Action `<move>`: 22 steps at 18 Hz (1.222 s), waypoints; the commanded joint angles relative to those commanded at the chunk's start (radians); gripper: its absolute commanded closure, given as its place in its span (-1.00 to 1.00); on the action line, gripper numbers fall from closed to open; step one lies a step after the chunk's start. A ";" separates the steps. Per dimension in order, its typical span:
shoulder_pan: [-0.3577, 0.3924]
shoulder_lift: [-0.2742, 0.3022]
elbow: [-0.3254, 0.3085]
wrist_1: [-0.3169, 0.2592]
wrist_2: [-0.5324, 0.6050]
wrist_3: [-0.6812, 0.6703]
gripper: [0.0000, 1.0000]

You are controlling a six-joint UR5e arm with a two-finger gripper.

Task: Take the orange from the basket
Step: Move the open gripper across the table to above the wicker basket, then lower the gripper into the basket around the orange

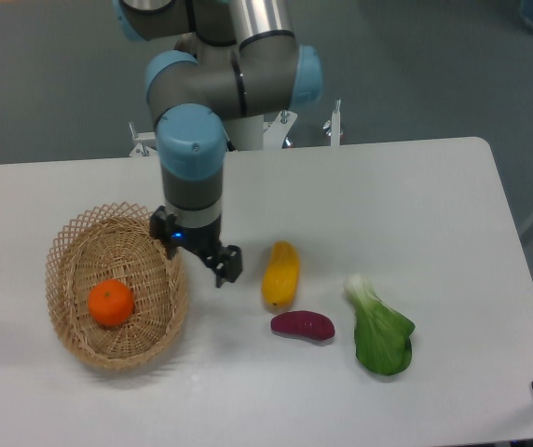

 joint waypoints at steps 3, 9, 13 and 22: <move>-0.035 -0.020 0.005 0.002 0.000 -0.025 -1.00; -0.094 -0.067 0.012 0.024 0.000 -0.061 -1.00; -0.117 -0.094 0.014 0.064 0.000 -0.100 -1.00; -0.147 -0.120 0.011 0.069 0.005 -0.137 -1.00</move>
